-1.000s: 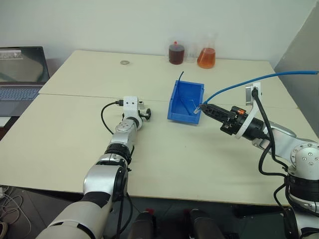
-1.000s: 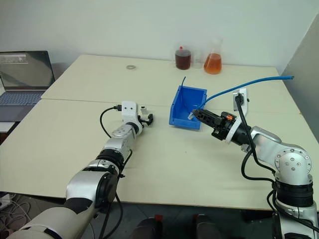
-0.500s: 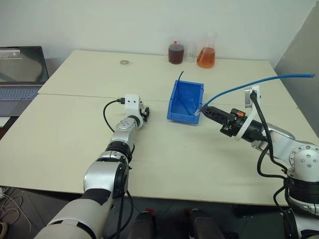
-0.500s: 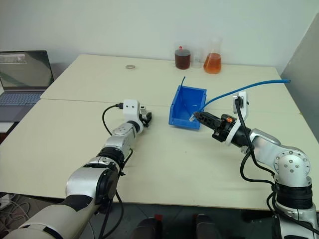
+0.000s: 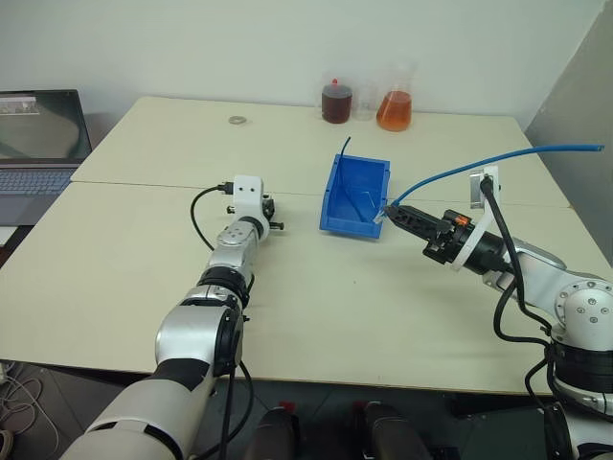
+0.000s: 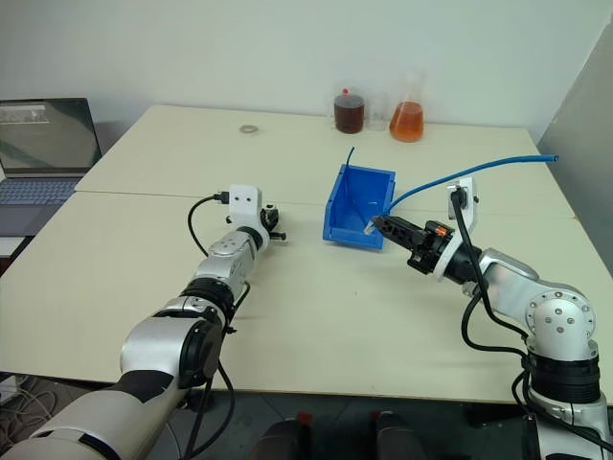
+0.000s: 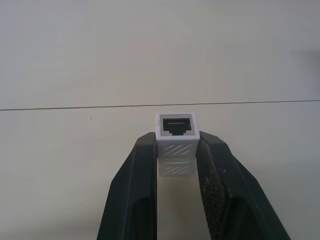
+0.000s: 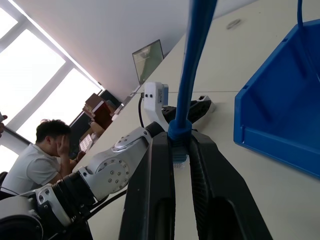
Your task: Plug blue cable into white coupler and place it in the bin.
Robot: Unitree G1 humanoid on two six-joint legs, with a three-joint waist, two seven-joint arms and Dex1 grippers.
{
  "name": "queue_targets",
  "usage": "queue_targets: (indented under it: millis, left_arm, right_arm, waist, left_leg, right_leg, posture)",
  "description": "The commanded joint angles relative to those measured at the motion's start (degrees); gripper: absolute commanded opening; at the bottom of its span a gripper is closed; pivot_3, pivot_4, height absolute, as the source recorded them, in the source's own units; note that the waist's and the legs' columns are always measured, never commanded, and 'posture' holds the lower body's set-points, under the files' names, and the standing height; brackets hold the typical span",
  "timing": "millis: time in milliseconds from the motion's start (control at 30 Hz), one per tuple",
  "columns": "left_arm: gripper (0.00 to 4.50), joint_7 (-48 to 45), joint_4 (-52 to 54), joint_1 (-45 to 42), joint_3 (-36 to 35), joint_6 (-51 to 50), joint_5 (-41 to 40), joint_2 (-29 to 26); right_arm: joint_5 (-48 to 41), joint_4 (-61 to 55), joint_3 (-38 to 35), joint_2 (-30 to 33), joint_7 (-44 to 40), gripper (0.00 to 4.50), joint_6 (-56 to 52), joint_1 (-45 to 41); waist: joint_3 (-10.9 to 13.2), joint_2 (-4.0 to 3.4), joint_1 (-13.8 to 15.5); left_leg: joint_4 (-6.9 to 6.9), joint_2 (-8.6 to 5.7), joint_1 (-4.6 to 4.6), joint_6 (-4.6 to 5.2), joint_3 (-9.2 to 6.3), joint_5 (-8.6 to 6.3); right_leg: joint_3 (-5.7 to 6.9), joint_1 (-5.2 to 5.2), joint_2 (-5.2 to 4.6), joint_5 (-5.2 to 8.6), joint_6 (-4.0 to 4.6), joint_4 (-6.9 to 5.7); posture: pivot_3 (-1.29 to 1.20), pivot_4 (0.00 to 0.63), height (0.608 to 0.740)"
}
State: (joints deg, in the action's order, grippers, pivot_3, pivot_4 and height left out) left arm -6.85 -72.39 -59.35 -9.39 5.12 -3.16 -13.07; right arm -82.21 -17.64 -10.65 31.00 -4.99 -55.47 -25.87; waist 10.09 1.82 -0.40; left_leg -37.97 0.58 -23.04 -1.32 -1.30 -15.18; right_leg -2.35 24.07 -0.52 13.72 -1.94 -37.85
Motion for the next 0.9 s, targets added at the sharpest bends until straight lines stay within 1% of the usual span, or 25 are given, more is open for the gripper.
queue_targets:
  millis: [33,100,133,167,233,300,333,400,433,500,533,600,667,833,900]
  left_arm:
    - [0.78,-2.30,1.90,-0.68,0.58,-0.06,0.65,-1.28]
    - [0.78,-12.29,5.13,0.21,3.55,0.05,1.63,-2.42]
    - [0.78,-20.72,8.43,1.60,5.63,-0.44,1.51,-3.55]
    - [0.78,-31.55,13.36,4.13,8.54,-2.02,1.01,-5.51]
    - [0.78,-53.13,26.38,12.14,15.56,-4.51,0.01,-12.74]
    - [0.78,-65.39,37.73,18.55,18.64,-7.88,-2.88,-18.74]
    - [0.78,-68.94,42.85,20.99,19.03,-10.60,-5.05,-20.88]
    - [0.78,-73.23,50.44,24.64,19.54,-13.59,-7.98,-23.33]
    - [0.78,-74.25,52.76,25.92,19.91,-13.07,-8.47,-23.66]
    - [0.78,-74.99,55.00,27.27,20.28,-12.04,-8.54,-23.32]
    - [0.78,-74.85,54.72,27.56,20.73,-9.83,-7.91,-22.51]
    - [0.78,-74.33,52.86,27.36,21.53,-6.34,-6.79,-20.76]
    - [0.78,-73.64,49.41,26.27,22.26,-3.08,-5.63,-18.59]
    - [0.78,-71.50,38.32,22.57,23.91,5.82,-1.95,-13.51]
    - [0.78,-71.32,34.08,21.00,23.84,7.96,-1.57,-11.77]
  right_arm:
    - [-0.14,-1.63,-1.81,-0.15,-0.47,0.18,1.49,-0.07]
    - [0.10,-1.94,-1.78,-0.09,-0.27,0.18,1.53,-0.09]
    - [0.16,-2.07,-1.83,0.08,-0.32,0.18,1.49,-0.15]
    - [0.26,-2.22,-1.82,0.42,-0.65,0.18,1.33,-0.20]
    - [1.24,-2.35,-1.42,1.38,-1.81,0.18,0.87,-0.53]
    - [1.92,-2.26,-1.07,1.89,-2.68,0.18,0.64,-0.86]
    - [2.34,-2.11,-0.85,2.15,-3.23,0.18,0.57,-1.08]
    - [3.33,-1.46,-0.23,2.53,-4.44,0.18,0.34,-1.77]
    - [3.81,-1.10,0.19,2.74,-5.25,0.18,0.08,-2.24]
    - [4.75,-0.62,0.90,3.04,-6.64,0.18,-0.35,-2.95]
    - [5.38,-0.52,1.54,3.33,-7.74,0.18,-0.80,-3.36]
    - [8.01,-1.06,3.44,4.54,-10.68,0.18,-1.33,-3.85]
    - [12.66,-2.60,6.56,6.25,-14.57,0.18,-0.71,-3.90]
    - [30.24,-7.69,18.52,10.03,-25.38,0.18,7.53,-1.09]
    - [36.96,-7.36,23.41,9.64,-28.29,0.18,12.35,0.51]
  waist:
    - [0.00,0.00,0.00]
    - [0.00,0.00,-0.03]
    - [0.00,0.00,-0.07]
    - [0.00,-0.01,-0.14]
    - [0.00,-0.02,-0.58]
    - [-0.02,-0.06,-1.91]
    - [-0.02,-0.06,-2.16]
    - [-0.04,-0.14,-2.08]
    - [-0.05,-0.18,-1.90]
    - [-0.04,-0.18,-1.42]
    - [-0.03,-0.17,-1.17]
    - [-0.03,-0.17,-0.82]
    - [-0.03,-0.17,-0.62]
    - [-0.04,-0.17,-0.60]
    - [-0.04,-0.17,-0.62]
  left_leg:
    - [0.00,0.00,0.00,0.00,0.00,0.00]
    - [0.00,0.00,0.00,0.00,0.01,0.00]
    - [0.00,-0.02,0.00,0.00,0.02,0.00]
    - [0.01,-0.02,0.00,0.00,0.02,0.00]
    - [0.04,0.00,0.02,-0.01,0.06,0.01]
    - [0.12,0.07,0.08,-0.03,0.01,0.01]
    - [0.13,0.13,0.15,-0.05,0.02,0.00]
    - [0.12,0.15,0.13,-0.04,-0.11,-0.01]
    - [0.14,0.19,0.15,-0.03,-0.14,-0.02]
    - [0.10,0.18,0.14,-0.02,-0.17,-0.01]
    - [0.05,0.17,0.11,-0.02,-0.15,-0.01]
    - [0.00,0.12,0.08,-0.01,-0.11,0.00]
    - [-0.05,0.10,0.08,0.00,-0.07,0.00]
    - [-0.08,0.09,0.09,0.00,-0.01,0.00]
    - [-0.08,0.08,0.08,0.00,-0.02,0.00]
  right_leg:
    - [0.00,0.00,0.00,0.00,0.00,0.00]
    - [0.00,0.00,0.00,0.00,0.00,0.00]
    - [0.01,0.00,0.01,0.00,0.00,-0.01]
    - [0.01,0.00,0.01,0.00,0.01,-0.02]
    - [-0.01,0.01,0.01,-0.01,0.04,-0.04]
    - [-0.09,0.03,0.01,0.02,0.17,-0.10]
    - [-0.18,0.06,0.00,0.07,0.26,-0.18]
    - [-0.04,0.07,0.00,0.12,0.34,-0.21]
    - [-0.08,0.03,0.02,0.13,0.36,-0.17]
    - [-0.03,0.03,0.04,0.17,0.39,-0.21]
    - [-0.02,0.02,0.05,0.17,0.39,-0.19]
    - [0.07,0.00,0.05,0.16,0.35,-0.17]
    - [0.09,-0.04,0.05,0.12,0.26,-0.12]
    - [0.05,-0.02,0.09,0.14,0.15,-0.10]
    - [0.05,-0.03,0.09,0.13,0.15,-0.11]
  posture:
    - [0.00,0.150,0.740]
    - [0.00,0.150,0.740]
    - [0.00,0.150,0.740]
    - [0.00,0.150,0.740]
    - [0.00,0.150,0.740]
    - [0.00,0.150,0.740]
    - [0.00,0.150,0.740]
    - [0.00,0.150,0.740]
    - [0.00,0.150,0.740]
    - [0.00,0.150,0.740]
    - [0.00,0.150,0.740]
    - [0.00,0.150,0.740]
    - [0.00,0.150,0.740]
    - [0.00,0.150,0.740]
    - [0.00,0.150,0.740]
